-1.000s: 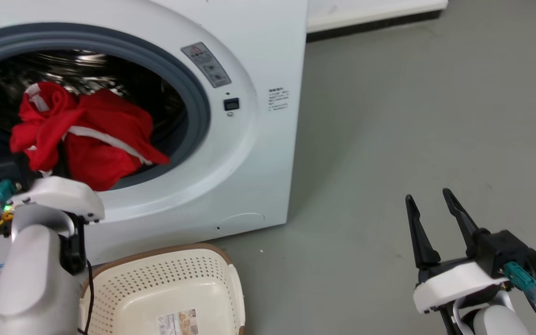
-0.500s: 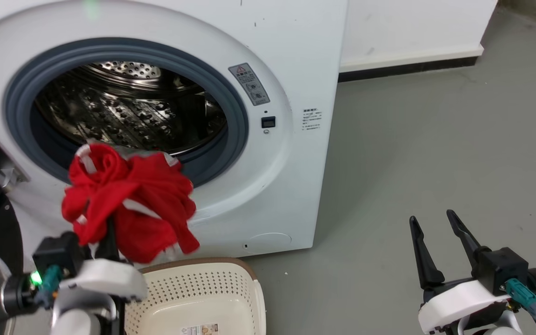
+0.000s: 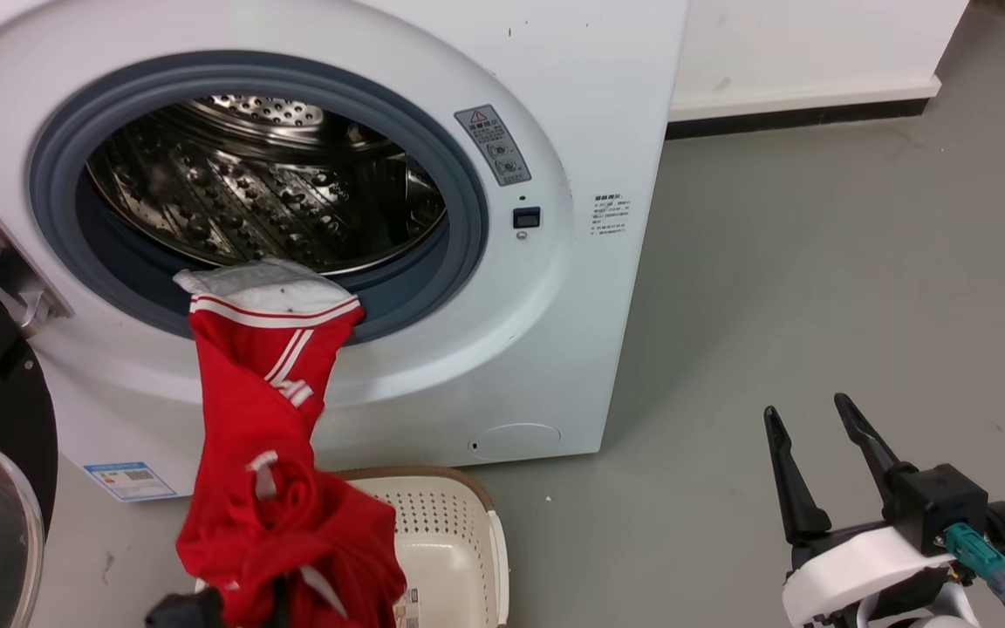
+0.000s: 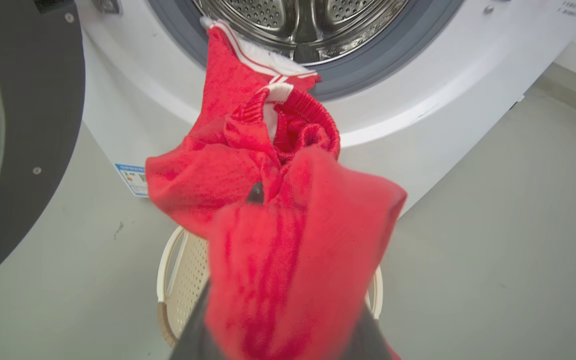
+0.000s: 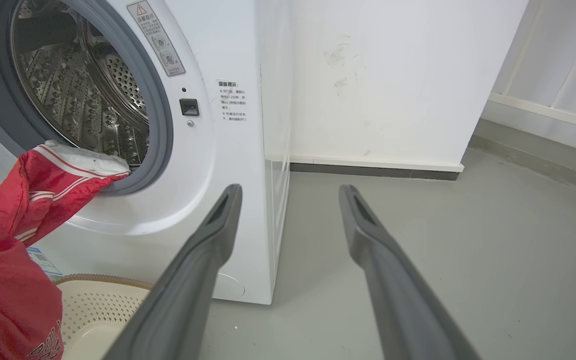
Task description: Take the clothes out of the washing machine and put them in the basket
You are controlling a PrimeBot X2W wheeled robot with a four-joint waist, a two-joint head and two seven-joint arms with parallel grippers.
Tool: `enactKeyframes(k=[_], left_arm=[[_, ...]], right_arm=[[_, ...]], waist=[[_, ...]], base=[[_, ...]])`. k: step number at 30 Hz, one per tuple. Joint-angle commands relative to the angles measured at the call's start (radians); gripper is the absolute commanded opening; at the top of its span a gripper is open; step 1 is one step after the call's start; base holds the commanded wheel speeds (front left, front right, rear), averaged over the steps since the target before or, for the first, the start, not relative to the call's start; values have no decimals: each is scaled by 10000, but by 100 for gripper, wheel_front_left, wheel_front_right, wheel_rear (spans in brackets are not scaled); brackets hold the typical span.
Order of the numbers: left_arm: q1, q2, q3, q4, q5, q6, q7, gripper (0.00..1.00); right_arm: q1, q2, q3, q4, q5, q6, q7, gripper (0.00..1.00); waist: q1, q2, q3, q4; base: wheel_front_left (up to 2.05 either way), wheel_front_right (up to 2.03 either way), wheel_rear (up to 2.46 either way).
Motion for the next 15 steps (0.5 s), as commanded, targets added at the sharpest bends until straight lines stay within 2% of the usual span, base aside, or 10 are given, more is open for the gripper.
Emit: enactKeyframes(k=[1,8,15], left_arm=[[127,-89,-81,355,-108,-86,-80,0],[-456,-386,-352,2350,-504,-429,-466,0],[-1585,-458,-254,3959,-659,-542,-1180,0]], right_arm=[[-50,1,20,-79,13,-7,10,100],[-461,1,60,-167,10,-7,0,100],[-937,3,45,-217,20,-7,-111,100]], waist=[[0,-1,170,1],[0,-1,945,-122],[0,-1,1929,-317]], base=[[0,0,0],[0,0,0],[0,0,0]])
